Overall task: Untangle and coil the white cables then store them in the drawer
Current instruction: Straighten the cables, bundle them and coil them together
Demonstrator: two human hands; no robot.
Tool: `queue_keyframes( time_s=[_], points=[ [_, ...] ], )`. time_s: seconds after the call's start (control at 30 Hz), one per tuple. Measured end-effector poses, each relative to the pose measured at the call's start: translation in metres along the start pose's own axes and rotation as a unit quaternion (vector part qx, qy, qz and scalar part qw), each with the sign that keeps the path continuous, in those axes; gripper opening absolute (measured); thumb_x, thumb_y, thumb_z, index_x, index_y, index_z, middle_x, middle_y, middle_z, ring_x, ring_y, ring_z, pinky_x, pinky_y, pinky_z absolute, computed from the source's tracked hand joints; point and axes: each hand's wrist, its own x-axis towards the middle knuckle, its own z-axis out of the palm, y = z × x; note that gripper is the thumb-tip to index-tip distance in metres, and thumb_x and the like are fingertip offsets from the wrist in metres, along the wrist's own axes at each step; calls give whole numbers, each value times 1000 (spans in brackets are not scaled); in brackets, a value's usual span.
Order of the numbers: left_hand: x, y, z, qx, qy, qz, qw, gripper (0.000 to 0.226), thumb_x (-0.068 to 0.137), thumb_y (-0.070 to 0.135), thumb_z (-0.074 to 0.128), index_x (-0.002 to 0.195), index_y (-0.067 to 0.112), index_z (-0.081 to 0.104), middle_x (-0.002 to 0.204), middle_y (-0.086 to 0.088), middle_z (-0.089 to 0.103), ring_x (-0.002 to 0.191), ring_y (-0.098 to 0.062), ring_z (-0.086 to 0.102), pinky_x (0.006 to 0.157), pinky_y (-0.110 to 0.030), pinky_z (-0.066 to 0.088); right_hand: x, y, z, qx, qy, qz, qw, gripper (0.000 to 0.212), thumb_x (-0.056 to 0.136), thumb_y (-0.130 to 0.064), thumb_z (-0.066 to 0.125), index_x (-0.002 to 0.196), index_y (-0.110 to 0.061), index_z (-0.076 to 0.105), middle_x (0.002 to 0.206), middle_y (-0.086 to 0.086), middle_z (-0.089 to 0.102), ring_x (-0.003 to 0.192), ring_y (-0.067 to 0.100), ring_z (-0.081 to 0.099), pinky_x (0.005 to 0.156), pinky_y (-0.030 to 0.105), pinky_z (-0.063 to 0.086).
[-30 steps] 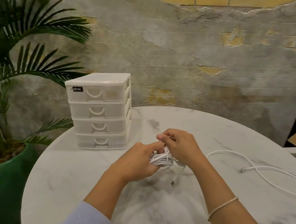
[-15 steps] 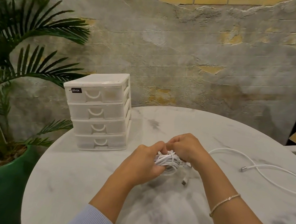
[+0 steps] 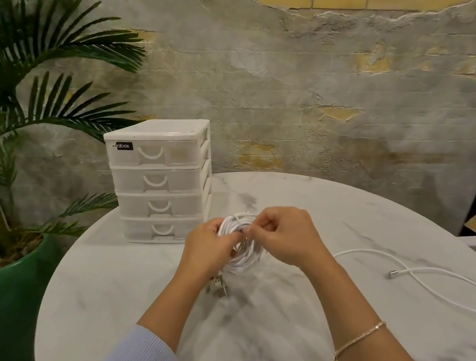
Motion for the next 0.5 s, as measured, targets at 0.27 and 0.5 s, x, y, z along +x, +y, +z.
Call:
queue_keyframes(
  time_s=[0.27, 0.5],
  points=[
    [-2, 7, -1, -256, -75, -111, 957, 10, 86, 1, 62, 76, 3, 66, 48, -2, 63, 40, -9, 58, 43, -18, 50, 3, 2, 11, -34, -44, 57, 997, 10, 75, -34, 72, 80, -26, 77, 73, -4, 70, 73, 10, 61, 66, 23, 50],
    [2, 5, 1, -254, -65, -61, 963, 9, 85, 11, 65, 91, 7, 61, 50, 1, 61, 40, -8, 54, 44, -21, 50, -3, -2, 8, -4, -121, 56, 991, 37, 89, -26, 56, 54, -20, 47, 53, -7, 46, 51, 6, 41, 51, 21, 32]
  ],
)
